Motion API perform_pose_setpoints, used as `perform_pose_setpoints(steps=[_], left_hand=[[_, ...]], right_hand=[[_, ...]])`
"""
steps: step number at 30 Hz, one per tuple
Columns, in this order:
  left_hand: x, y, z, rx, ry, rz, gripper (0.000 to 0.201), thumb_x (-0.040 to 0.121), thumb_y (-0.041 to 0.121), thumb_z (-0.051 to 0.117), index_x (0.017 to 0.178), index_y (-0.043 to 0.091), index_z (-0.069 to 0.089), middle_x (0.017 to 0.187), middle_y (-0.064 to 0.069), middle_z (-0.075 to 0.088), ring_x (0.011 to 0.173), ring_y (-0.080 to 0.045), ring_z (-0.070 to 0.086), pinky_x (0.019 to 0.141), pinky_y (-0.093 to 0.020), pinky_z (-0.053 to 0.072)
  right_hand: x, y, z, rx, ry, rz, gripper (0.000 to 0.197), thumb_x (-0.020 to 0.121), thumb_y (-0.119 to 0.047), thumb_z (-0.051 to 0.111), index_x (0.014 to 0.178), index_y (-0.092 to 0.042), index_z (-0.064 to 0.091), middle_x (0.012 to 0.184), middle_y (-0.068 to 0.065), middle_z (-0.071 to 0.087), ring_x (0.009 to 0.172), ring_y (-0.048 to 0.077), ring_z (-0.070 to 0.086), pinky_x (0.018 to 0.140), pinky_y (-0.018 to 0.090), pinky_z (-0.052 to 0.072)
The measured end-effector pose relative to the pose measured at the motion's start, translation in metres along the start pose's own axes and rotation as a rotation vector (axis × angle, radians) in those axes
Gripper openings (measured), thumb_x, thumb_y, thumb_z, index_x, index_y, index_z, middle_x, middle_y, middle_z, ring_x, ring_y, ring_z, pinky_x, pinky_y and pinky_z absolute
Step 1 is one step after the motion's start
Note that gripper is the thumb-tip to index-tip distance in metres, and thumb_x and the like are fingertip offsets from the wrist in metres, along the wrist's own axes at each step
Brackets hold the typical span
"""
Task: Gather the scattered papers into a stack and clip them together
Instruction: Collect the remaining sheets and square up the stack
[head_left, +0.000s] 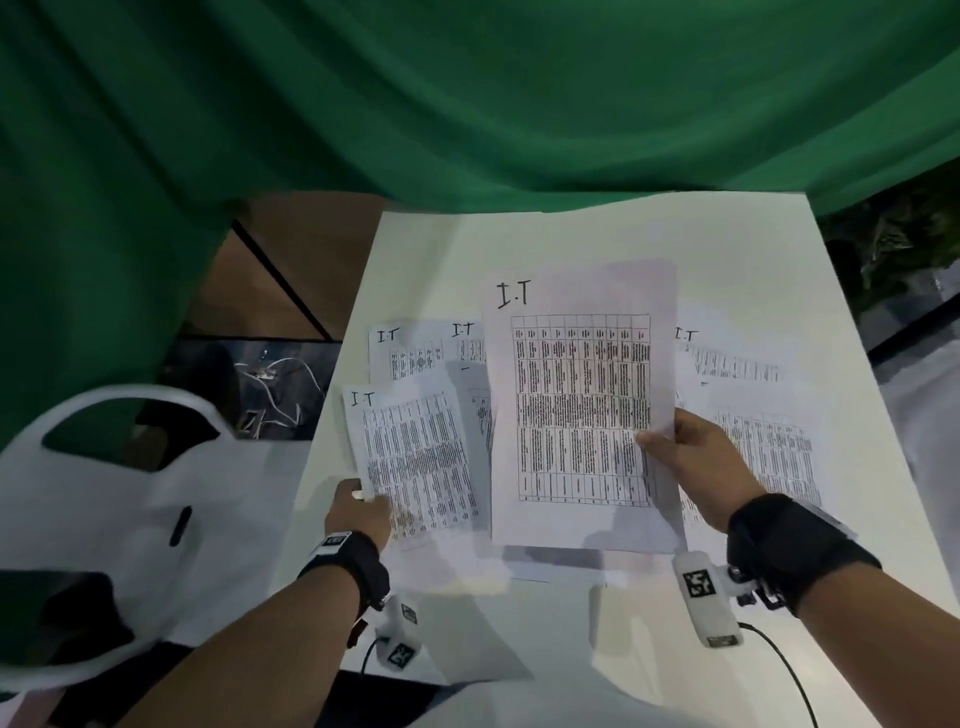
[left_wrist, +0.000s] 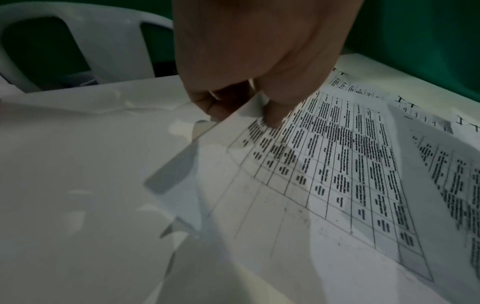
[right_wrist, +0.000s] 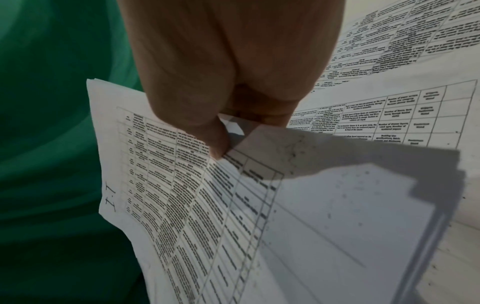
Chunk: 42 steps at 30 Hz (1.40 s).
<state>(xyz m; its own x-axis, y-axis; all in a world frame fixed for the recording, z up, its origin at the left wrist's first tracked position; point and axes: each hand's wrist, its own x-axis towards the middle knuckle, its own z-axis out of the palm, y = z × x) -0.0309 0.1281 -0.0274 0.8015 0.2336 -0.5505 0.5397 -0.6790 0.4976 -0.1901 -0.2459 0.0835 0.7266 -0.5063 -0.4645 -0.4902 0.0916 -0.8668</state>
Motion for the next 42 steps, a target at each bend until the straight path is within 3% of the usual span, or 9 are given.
perform_pose_setpoints(steps=[8, 14, 17, 23, 27, 34, 38, 40, 42], left_hand=[[-0.021, 0.038, -0.034, -0.191, 0.125, 0.31, 0.04, 0.111, 0.016, 0.046, 0.148, 0.003, 0.051, 0.142, -0.018, 0.06, 0.136, -0.04, 0.054, 0.106, -0.035, 0.041], [-0.05, 0.088, -0.02, -0.412, -0.014, 0.426, 0.013, 0.11, 0.016, 0.047, 0.117, 0.014, 0.058, 0.112, 0.002, 0.069, 0.092, -0.014, 0.066, 0.091, -0.039, 0.057], [-0.074, 0.109, -0.001, -0.49, -0.129, 0.468, 0.008, 0.11, 0.02, 0.053, 0.108, 0.014, 0.058, 0.104, 0.001, 0.068, 0.072, -0.005, 0.066, 0.064, -0.024, 0.056], [-0.114, 0.141, 0.041, -0.421, -0.332, 0.477, 0.029, 0.105, 0.04, 0.06, 0.124, 0.018, 0.063, 0.122, 0.001, 0.074, 0.109, -0.018, 0.07, 0.084, -0.031, 0.056], [-0.14, 0.157, 0.065, -0.342, -0.337, 0.497, 0.025, 0.106, 0.037, 0.058, 0.125, 0.021, 0.063, 0.124, 0.003, 0.07, 0.112, -0.017, 0.066, 0.092, -0.031, 0.054], [-0.154, 0.168, 0.089, -0.353, -0.449, 0.329, 0.065, 0.101, 0.037, 0.068, 0.152, 0.026, 0.029, 0.143, 0.005, 0.049, 0.13, -0.021, 0.051, 0.108, -0.04, 0.042], [-0.157, 0.163, 0.091, -0.371, -0.666, 0.263, 0.062, 0.104, 0.03, 0.064, 0.159, 0.025, 0.036, 0.155, 0.011, 0.047, 0.143, -0.011, 0.038, 0.123, -0.043, 0.024], [-0.157, 0.16, 0.092, -0.356, -0.623, 0.291, 0.056, 0.106, 0.028, 0.061, 0.158, 0.023, 0.041, 0.155, 0.008, 0.05, 0.145, -0.015, 0.042, 0.117, -0.037, 0.03], [-0.158, 0.159, 0.093, -0.331, -0.544, 0.32, 0.051, 0.108, 0.025, 0.058, 0.156, 0.021, 0.043, 0.15, 0.007, 0.054, 0.138, -0.015, 0.047, 0.11, -0.033, 0.033]], right_hand=[[0.014, 0.008, -0.008, 0.006, 0.017, 0.034, 0.016, 0.101, -0.012, 0.067, 0.116, -0.009, 0.072, 0.109, 0.008, 0.076, 0.102, 0.025, 0.068, 0.083, 0.031, 0.053], [0.019, 0.02, -0.021, -0.025, 0.057, 0.052, 0.027, 0.102, -0.014, 0.067, 0.129, -0.012, 0.069, 0.115, 0.003, 0.074, 0.11, 0.03, 0.067, 0.101, 0.045, 0.052], [0.019, 0.018, -0.031, -0.034, 0.055, 0.047, 0.033, 0.103, -0.015, 0.065, 0.136, -0.013, 0.065, 0.122, 0.003, 0.072, 0.115, 0.03, 0.066, 0.099, 0.044, 0.052], [0.017, 0.015, -0.054, -0.056, 0.093, 0.03, 0.018, 0.103, -0.012, 0.063, 0.119, -0.009, 0.071, 0.112, 0.019, 0.076, 0.091, 0.032, 0.07, 0.079, 0.04, 0.059], [0.011, 0.014, -0.068, -0.03, 0.017, 0.034, 0.016, 0.098, -0.015, 0.067, 0.112, -0.013, 0.075, 0.102, 0.021, 0.079, 0.088, 0.046, 0.073, 0.09, 0.054, 0.06], [0.01, 0.02, -0.084, 0.115, -0.199, 0.136, 0.046, 0.084, 0.005, 0.048, 0.117, -0.012, 0.075, 0.114, 0.039, 0.068, 0.09, 0.038, 0.055, 0.081, 0.052, 0.042], [0.013, 0.026, -0.096, 0.078, -0.301, 0.178, 0.039, 0.087, 0.005, 0.048, 0.114, -0.008, 0.073, 0.089, 0.023, 0.06, 0.08, 0.03, 0.052, 0.078, 0.044, 0.04], [0.014, 0.029, -0.104, 0.116, -0.29, 0.188, 0.015, 0.102, -0.014, 0.06, 0.107, -0.01, 0.073, 0.087, 0.008, 0.07, 0.075, 0.023, 0.063, 0.078, 0.035, 0.049], [0.024, 0.049, -0.117, 0.047, -0.106, 0.202, 0.031, 0.104, -0.039, 0.062, 0.115, -0.012, 0.07, 0.104, 0.002, 0.076, 0.092, 0.02, 0.071, 0.087, 0.037, 0.054]])
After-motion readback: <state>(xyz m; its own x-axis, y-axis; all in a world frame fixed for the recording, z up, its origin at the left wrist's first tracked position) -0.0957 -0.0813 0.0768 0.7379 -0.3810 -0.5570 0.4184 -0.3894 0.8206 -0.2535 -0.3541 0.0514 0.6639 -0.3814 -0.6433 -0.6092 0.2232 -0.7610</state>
